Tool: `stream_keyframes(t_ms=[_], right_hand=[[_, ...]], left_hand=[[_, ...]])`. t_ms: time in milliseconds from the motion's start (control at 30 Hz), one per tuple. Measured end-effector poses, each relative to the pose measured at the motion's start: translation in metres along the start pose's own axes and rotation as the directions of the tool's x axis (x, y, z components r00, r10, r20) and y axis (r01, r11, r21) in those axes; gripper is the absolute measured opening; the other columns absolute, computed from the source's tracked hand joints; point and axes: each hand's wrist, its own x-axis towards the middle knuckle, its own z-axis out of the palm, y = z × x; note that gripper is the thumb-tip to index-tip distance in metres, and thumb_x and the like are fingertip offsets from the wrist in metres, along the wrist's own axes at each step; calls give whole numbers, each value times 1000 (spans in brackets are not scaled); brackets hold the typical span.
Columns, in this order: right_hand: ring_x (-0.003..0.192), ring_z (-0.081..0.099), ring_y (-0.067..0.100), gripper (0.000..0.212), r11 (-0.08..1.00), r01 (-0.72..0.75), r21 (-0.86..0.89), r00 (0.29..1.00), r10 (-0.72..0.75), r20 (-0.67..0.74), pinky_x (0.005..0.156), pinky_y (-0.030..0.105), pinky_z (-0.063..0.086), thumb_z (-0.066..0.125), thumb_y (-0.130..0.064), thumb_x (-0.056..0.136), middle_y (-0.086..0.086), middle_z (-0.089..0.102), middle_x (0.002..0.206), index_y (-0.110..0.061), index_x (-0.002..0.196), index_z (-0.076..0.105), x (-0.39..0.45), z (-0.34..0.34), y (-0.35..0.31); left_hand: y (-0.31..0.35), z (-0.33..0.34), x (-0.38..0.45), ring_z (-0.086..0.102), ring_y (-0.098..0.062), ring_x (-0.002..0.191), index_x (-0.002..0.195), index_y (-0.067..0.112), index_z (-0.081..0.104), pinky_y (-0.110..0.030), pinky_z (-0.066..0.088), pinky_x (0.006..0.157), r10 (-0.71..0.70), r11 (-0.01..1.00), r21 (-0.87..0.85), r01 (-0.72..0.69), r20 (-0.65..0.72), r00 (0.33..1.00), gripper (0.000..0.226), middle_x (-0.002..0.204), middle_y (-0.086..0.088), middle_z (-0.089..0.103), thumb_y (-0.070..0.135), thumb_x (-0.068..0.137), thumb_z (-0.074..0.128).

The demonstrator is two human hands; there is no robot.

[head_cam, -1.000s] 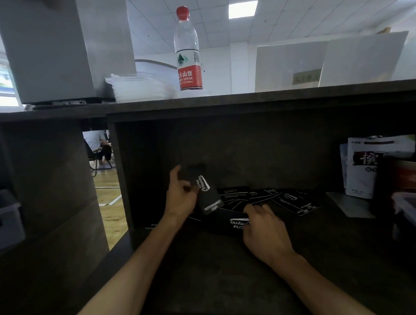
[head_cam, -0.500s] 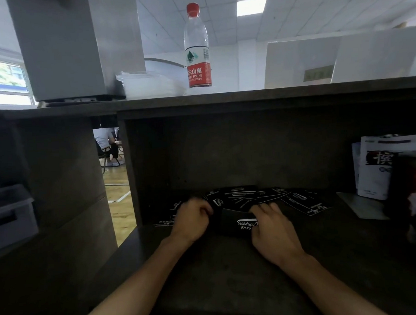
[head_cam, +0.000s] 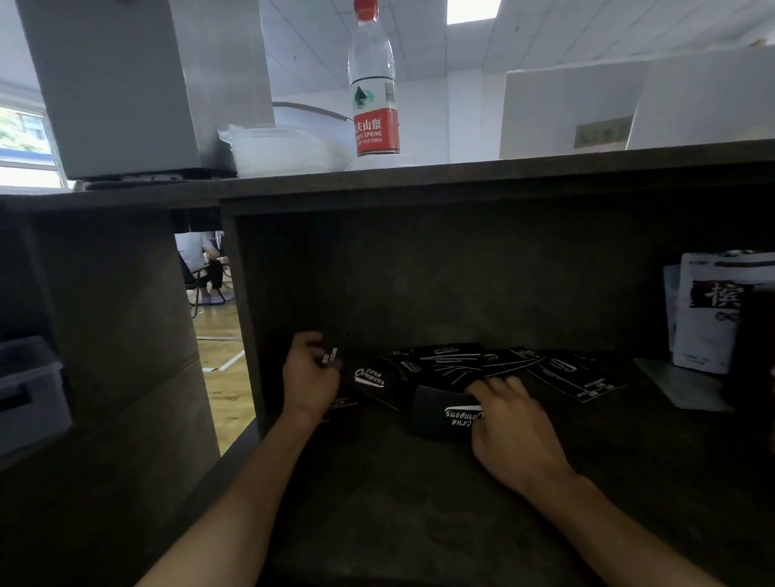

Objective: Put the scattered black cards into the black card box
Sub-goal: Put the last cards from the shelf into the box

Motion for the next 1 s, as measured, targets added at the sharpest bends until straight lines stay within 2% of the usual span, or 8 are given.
stream_keyframes(t_ms=[133,233,300,400,567,667,833,1000], right_hand=[[115,43,16,39,1000,0,-5,1000,0,-1,91,35,47,51,-17,86,-5,54,120,-24,124,54,-1,-1,-1],[114,44,16,39,1000,3,-2,1000,-3,-11,89,34,47,51,-17,86,-4,55,119,-24,124,55,0,-1,-1],[113,44,17,40,1000,2,3,1000,-2,-11,89,35,47,52,-16,86,-3,56,119,-23,124,55,-1,-1,-1],[114,44,16,43,1000,-4,4,1000,4,-1,90,35,46,52,-17,86,-3,56,122,-23,128,54,-1,-3,-1],[116,44,15,43,1000,9,22,1000,-9,2,92,33,46,53,-18,87,-4,55,124,-24,130,53,-2,-4,-1],[114,44,14,41,999,32,38,999,-32,-7,91,31,46,52,-17,88,-4,56,122,-24,128,53,-2,-4,-1],[116,46,14,60,995,-3,101,1000,4,-6,92,32,48,56,-14,86,-3,55,129,-24,141,36,-2,-4,-2],[105,47,12,45,993,45,112,999,-44,-15,81,30,47,55,-12,85,-4,57,117,-25,127,45,-3,-4,-1]], left_hand=[[45,-10,-3,64,0,92,118,27,55,-12,53,73,315,940,-127,-317,-36,948,41,99,11,64,7,86,70],[82,-6,-7,58,6,102,121,32,58,-15,48,91,569,786,115,-608,253,783,45,108,17,62,7,85,69],[95,6,-17,52,5,109,133,32,51,-19,43,98,511,746,166,-645,477,715,59,118,13,58,10,82,73],[84,23,-34,52,-6,116,134,27,45,-24,42,102,336,820,209,-532,577,744,65,126,3,56,18,79,78],[79,17,-31,64,-2,81,97,23,59,-20,53,71,276,888,238,-393,408,870,23,89,7,66,20,82,76],[90,16,-21,64,-14,94,97,20,66,-29,51,84,258,804,349,-482,526,811,7,97,1,68,18,94,60],[96,52,-45,60,-14,101,109,16,62,-29,48,86,3,927,245,-284,754,657,23,102,2,65,24,103,42],[93,67,-56,67,-19,91,101,24,46,-35,57,83,-12,996,77,-41,582,813,21,103,-7,63,5,93,42]])
